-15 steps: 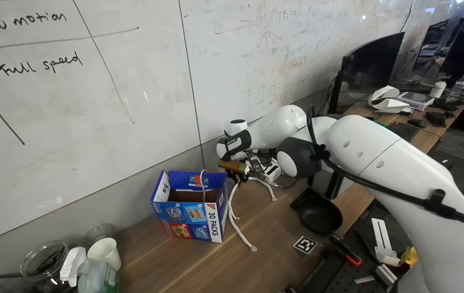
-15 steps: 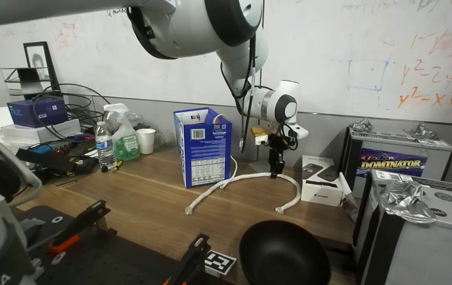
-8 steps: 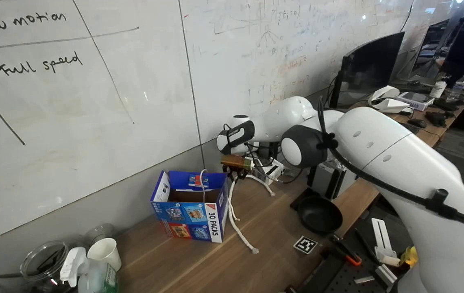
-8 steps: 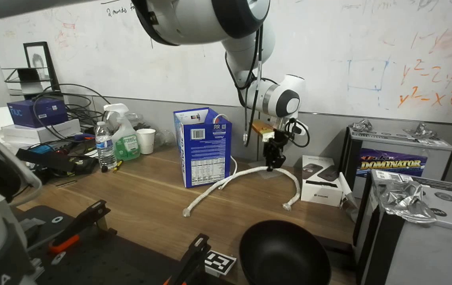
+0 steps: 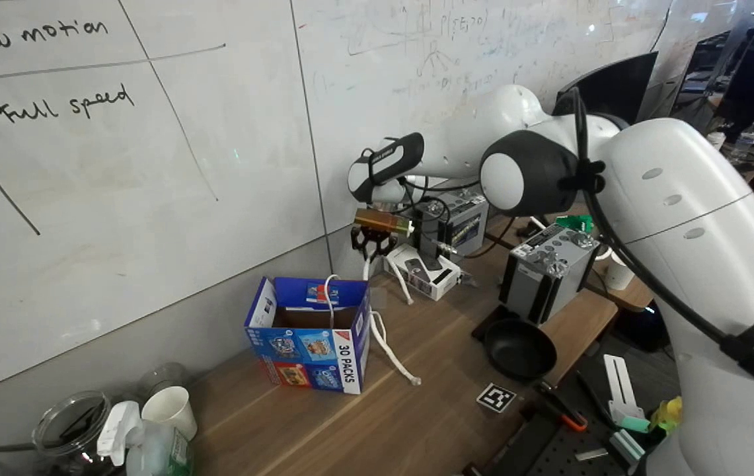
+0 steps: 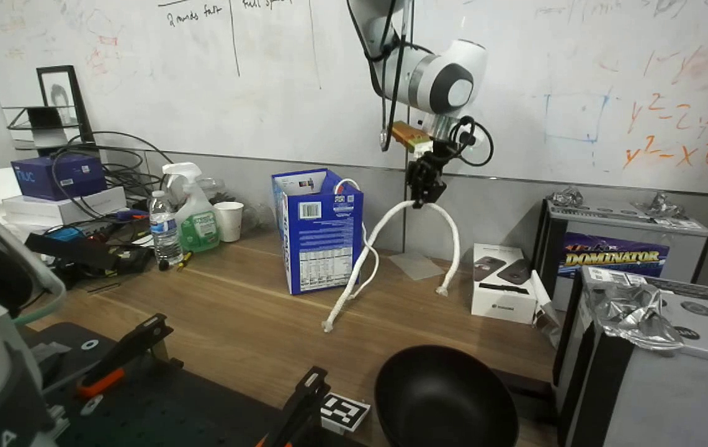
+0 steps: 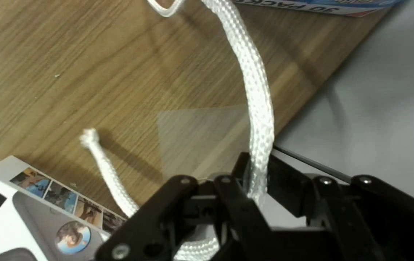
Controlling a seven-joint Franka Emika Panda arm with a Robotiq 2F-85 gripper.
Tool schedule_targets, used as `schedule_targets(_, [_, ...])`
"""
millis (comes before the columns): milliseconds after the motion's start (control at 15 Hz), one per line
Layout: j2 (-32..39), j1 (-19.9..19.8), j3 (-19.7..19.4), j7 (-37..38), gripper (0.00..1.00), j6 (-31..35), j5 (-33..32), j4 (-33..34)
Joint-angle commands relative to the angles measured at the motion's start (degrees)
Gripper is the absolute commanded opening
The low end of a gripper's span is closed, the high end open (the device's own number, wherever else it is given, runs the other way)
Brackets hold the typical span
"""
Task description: Put the ropes in the box one at a time
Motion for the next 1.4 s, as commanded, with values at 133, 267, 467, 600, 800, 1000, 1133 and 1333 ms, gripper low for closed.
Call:
schedule_targets(133, [-18.3,1.3,-0.3,-2.2,0.07,1.8,4.5,-14.8])
schedule_targets(267, [-23.8,2.5,-0.6,-1.4,0.07,1.4,4.9,-17.9])
schedule_targets(467, [-31.7,5.2,-0.9,0.4,0.07,1.6,4.4,-22.9])
schedule_targets(600, [-36.1,7.3,-1.0,2.5,0.07,1.5,3.5,-25.2])
schedule_targets(800, [-41.1,10.3,-0.9,6.8,0.07,1.6,1.6,-27.0])
schedule_targets(1000, [-44.9,13.0,-0.2,11.5,0.07,1.9,-1.3,-28.3])
schedule_targets(1133, [-46.7,14.5,0.5,14.6,0.07,2.0,-3.9,-28.6])
schedule_targets(1333, [-47.9,16.2,1.8,18.4,0.07,1.8,-7.3,-28.4])
